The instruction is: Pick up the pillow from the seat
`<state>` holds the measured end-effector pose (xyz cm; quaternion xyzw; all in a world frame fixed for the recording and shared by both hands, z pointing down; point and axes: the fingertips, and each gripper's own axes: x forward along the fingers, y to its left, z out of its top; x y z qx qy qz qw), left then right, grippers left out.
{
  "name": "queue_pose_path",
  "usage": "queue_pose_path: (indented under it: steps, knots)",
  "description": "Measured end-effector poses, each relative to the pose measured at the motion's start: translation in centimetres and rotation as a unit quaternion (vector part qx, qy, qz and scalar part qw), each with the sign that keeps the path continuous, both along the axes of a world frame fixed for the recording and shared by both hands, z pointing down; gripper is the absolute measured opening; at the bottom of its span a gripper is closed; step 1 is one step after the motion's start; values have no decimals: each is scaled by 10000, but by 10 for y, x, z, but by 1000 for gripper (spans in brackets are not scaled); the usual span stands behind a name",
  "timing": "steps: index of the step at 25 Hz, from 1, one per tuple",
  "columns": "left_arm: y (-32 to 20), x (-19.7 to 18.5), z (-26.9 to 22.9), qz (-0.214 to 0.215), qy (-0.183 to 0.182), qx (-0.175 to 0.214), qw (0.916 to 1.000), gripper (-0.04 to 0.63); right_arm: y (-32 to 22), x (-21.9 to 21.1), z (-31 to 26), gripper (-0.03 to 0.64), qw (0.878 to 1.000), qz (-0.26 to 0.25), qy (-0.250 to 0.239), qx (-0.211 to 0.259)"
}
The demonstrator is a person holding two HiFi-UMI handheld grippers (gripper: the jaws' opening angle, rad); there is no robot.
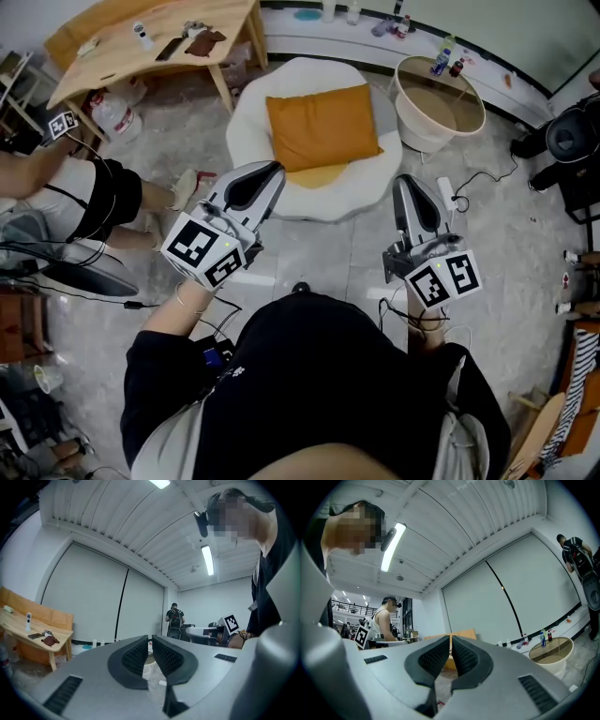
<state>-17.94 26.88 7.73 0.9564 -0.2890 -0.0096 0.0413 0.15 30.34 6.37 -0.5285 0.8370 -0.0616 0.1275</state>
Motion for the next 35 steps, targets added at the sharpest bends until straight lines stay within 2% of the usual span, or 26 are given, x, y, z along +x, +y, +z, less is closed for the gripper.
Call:
queue_pose_path:
  steps: [4, 12, 23, 29, 35]
  knots:
    - [-16, -15, 0, -90, 24, 7, 10000, 34, -14, -9, -1, 28, 10000, -15, -78, 17]
    - [-29, -20, 8, -6, 103, -71, 9999, 34, -22, -14, 5, 28, 9999, 68, -87, -68]
    - [-37, -16, 12, 18, 146, -136, 9998, 34, -25, -3, 12, 28, 9995, 217, -121, -200]
    - [-55, -12, 15, -111, 7, -131, 9999, 34, -48, 8, 12, 28, 9996, 148, -143, -167]
    - [-79, 0, 14, -221, 30, -101, 9997, 34, -79, 24, 11, 28, 9999, 47, -130, -105]
